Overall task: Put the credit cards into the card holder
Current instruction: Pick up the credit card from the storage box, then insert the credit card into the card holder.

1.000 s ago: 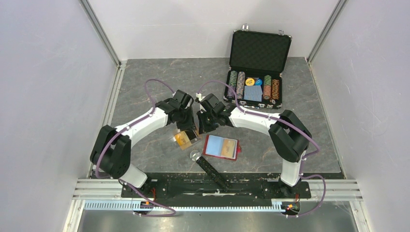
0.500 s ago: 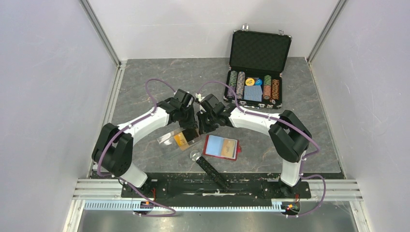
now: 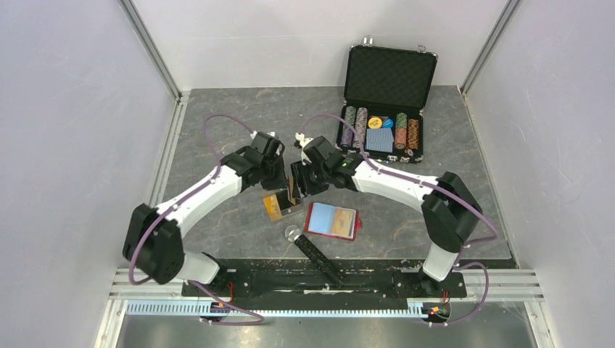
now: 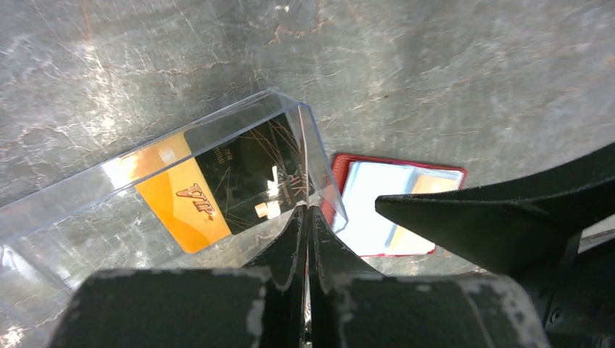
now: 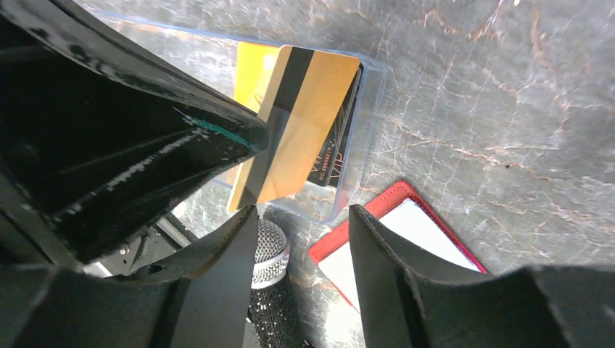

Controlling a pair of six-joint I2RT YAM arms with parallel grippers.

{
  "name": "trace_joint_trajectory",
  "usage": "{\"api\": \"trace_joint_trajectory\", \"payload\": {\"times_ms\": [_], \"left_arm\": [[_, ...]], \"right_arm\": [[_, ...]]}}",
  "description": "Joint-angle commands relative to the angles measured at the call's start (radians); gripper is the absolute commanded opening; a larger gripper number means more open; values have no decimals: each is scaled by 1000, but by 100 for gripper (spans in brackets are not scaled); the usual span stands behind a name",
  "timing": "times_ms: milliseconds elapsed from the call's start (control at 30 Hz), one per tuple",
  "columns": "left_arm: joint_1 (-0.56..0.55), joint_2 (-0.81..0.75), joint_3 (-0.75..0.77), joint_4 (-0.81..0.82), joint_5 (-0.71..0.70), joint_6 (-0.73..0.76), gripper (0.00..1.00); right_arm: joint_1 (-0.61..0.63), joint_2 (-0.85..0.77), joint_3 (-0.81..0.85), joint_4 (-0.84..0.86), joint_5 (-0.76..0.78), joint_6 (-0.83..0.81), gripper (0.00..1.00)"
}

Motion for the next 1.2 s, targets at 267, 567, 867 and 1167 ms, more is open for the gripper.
{"api": "trace_joint_trajectory", "payload": {"times_ms": [267,567,867,1167], "left_arm": [[6,-319,-50,106,159,9,2],[6,-469,-281,619,651,-195,2],[5,-540,-420,836,704,-333,2],[4,-495,-433,769,682,-293,31]], "right_arm": [[-84,-374,-182,104,-44,9,80],[-214,-670,-525,426,-385,153,77],[-218,-693,-657,797,-568,388,31],[-218,-700,-715,874,-579,431,0]]}}
